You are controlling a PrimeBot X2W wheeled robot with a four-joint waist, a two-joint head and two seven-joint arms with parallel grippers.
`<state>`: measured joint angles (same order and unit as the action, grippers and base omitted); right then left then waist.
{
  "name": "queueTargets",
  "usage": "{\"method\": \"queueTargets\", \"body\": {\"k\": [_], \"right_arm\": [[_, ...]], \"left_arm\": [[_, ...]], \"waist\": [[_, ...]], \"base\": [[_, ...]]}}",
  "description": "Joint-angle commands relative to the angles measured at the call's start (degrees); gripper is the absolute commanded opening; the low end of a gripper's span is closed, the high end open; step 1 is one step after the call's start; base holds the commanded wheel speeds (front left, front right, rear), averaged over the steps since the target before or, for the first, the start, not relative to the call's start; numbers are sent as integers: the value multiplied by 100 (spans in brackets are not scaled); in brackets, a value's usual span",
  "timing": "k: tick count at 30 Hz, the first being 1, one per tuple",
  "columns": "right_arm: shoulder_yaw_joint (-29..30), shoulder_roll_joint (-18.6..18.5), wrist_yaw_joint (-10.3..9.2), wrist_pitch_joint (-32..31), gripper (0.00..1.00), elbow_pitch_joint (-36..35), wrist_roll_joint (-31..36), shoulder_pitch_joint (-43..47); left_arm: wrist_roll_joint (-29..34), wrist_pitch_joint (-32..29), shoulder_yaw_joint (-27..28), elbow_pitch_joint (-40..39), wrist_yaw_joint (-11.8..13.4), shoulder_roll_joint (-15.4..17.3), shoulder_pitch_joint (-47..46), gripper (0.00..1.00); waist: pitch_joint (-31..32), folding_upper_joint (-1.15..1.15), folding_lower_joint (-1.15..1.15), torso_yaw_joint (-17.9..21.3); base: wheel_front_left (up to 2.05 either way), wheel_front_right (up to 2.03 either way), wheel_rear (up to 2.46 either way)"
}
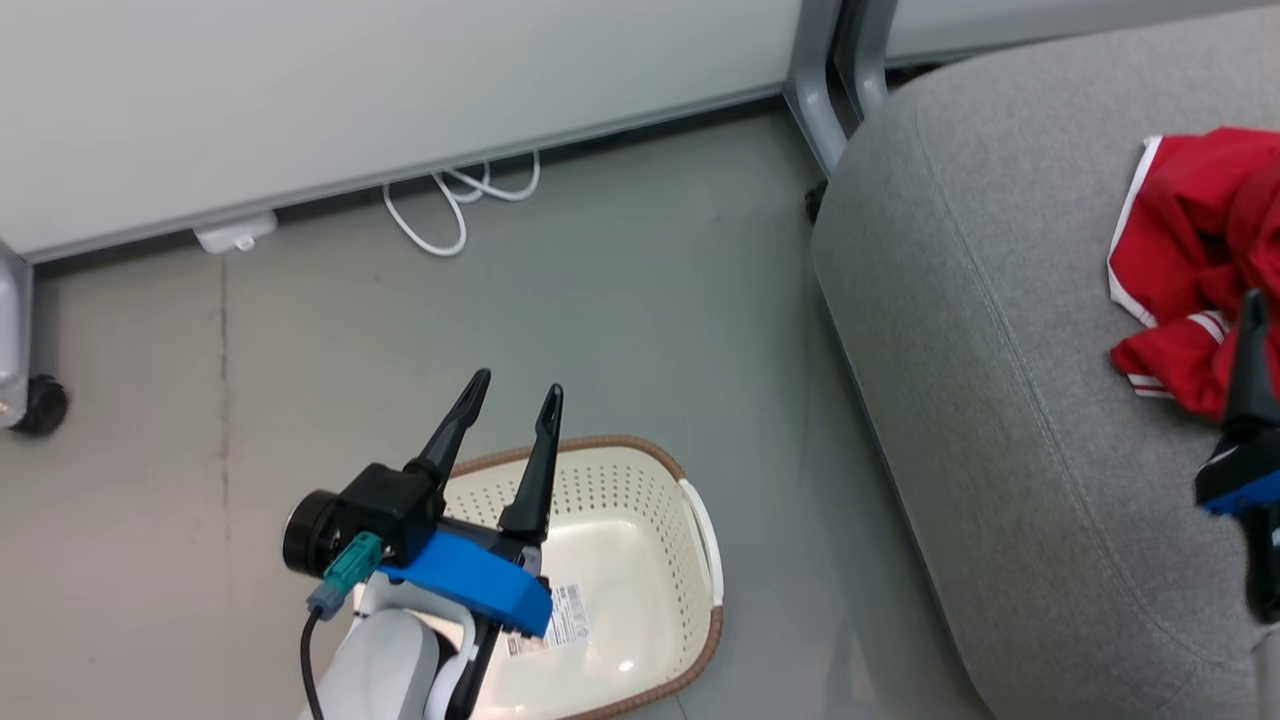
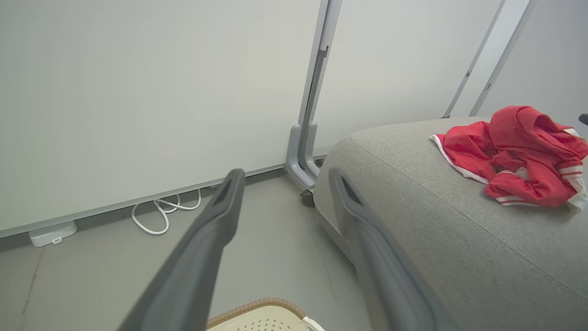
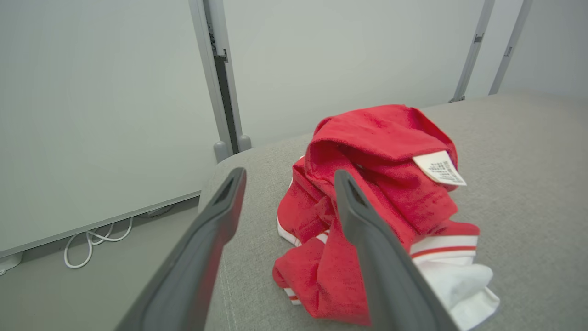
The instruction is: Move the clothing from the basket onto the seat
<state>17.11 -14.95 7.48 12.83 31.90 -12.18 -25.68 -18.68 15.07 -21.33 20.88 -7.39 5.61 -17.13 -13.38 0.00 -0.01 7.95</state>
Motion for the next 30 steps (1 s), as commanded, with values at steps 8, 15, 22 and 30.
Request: {"method": "queueTargets", "body": {"k": [8, 15, 22, 30], "right_arm": [[-355, 519, 3, -473, 100, -1390, 107, 1242], [-469, 857, 3, -672, 100, -2260, 249, 1913], [-705, 1094, 2, -680, 100, -2473, 281, 2300], [-825, 1205, 2, -545, 100, -2316, 199, 2469]], "left_arm": [[22, 15, 315, 23, -16, -99, 503, 100], [121, 15, 596, -6, -15, -120, 748, 100], [167, 15, 905, -2, -15, -111, 929, 100], [171, 15, 1210, 8, -15, -130, 1068, 100]], "waist": [[672, 0, 1, -450], [913, 0, 1, -780], [1053, 0, 1, -1063], [1198, 0, 1, -1303]], "base": [[0, 0, 0], [0, 0, 0], [0, 0, 0], [0, 0, 0]]}}
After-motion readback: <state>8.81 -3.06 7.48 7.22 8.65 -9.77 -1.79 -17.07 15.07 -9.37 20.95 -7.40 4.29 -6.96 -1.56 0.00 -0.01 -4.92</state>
